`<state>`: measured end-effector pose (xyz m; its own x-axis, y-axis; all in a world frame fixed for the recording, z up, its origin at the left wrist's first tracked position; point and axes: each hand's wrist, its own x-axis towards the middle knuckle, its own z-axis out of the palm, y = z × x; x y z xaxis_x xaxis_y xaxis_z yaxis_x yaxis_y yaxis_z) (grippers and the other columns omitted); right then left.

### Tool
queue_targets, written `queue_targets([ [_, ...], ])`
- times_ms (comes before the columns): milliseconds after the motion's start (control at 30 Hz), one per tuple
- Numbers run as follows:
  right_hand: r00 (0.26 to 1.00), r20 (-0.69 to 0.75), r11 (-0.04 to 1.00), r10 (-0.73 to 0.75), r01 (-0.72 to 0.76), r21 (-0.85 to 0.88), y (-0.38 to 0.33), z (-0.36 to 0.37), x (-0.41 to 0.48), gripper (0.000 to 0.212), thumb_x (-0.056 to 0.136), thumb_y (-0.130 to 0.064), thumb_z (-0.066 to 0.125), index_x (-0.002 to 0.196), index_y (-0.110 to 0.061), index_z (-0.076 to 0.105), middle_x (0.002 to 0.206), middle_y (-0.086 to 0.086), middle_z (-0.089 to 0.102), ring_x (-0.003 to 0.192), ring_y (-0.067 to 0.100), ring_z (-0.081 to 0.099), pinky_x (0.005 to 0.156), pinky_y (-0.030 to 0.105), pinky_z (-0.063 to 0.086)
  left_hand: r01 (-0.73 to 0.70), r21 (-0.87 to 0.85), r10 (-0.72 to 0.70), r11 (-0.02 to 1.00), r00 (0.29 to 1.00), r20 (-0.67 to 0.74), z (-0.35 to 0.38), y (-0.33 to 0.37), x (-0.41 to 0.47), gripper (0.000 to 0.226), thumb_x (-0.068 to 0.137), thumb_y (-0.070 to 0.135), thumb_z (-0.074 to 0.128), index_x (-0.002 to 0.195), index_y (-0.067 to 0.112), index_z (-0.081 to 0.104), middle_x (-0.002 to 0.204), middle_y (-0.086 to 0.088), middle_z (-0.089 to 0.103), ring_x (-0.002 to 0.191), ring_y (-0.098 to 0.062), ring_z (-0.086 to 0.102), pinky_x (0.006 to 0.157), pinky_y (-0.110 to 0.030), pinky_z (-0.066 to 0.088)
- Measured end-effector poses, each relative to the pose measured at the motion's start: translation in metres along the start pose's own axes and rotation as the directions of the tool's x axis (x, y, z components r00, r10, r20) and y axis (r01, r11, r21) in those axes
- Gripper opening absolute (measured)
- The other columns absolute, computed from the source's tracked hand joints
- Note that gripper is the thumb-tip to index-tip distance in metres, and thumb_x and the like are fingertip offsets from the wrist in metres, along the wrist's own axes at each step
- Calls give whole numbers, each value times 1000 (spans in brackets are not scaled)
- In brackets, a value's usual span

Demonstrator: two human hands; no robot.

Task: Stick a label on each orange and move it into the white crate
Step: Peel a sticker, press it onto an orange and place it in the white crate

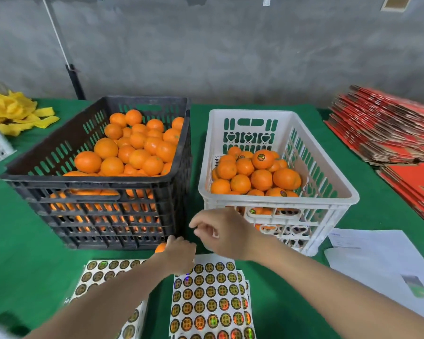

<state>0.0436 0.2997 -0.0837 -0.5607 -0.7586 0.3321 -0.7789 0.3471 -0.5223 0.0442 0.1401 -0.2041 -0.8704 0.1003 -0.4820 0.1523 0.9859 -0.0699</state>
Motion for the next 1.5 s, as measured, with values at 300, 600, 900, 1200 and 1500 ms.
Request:
queue_targets([
  [300, 909, 179, 926, 375, -376, -32, 19, 39, -22, 21, 90, -11, 50, 108, -9, 62, 97, 9, 66, 84, 18, 60, 78, 31, 52, 6, -594, -106, 805, 985, -134, -35, -1, -18, 19, 83, 14, 62, 65, 11, 60, 63, 0, 49, 63, -16, 45, 60, -21, 37],
  [600, 891, -146, 896, 430, -441, -54, 8, 53, -21, 13, 88, -27, 59, 91, -15, 62, 76, -7, 59, 72, 8, 50, 67, 21, 39, 230, -972, -67, 46, 972, 227, -74, -6, -51, 21, 81, 6, 55, 60, 6, 54, 57, -12, 54, 55, -25, 53, 60, -31, 46],
  [900, 888, -215, 886, 407, -441, -144, 0, 51, -21, 22, 88, -29, 56, 88, -12, 70, 86, 1, 67, 83, 15, 57, 73, 25, 41, 277, -959, -54, -54, 959, 280, -80, -1, -55, 15, 83, 1, 55, 68, 2, 56, 48, -10, 57, 38, -21, 56, 44, -24, 49],
  [1200, 960, -260, 906, 105, -200, -373, -4, 53, -31, 25, 52, -5, 85, 55, -10, 61, 55, 2, 58, 48, 19, 58, 39, 17, 42, 377, -925, -25, -44, 925, 379, -73, 15, -53, 21, 90, 8, 49, 70, 10, 51, 61, -5, 54, 54, -17, 50, 54, -25, 43],
  [1500, 877, -322, 902, 356, -232, 364, -1, 34, -25, 14, 83, 2, 64, 79, -12, 67, 73, 10, 61, 64, 8, 50, 59, 18, 40, 180, -889, -12, 421, 981, 193, -59, 0, -45, 29, 88, 9, 50, 61, 14, 41, 49, -1, 35, 46, -13, 32, 51, -23, 30],
])
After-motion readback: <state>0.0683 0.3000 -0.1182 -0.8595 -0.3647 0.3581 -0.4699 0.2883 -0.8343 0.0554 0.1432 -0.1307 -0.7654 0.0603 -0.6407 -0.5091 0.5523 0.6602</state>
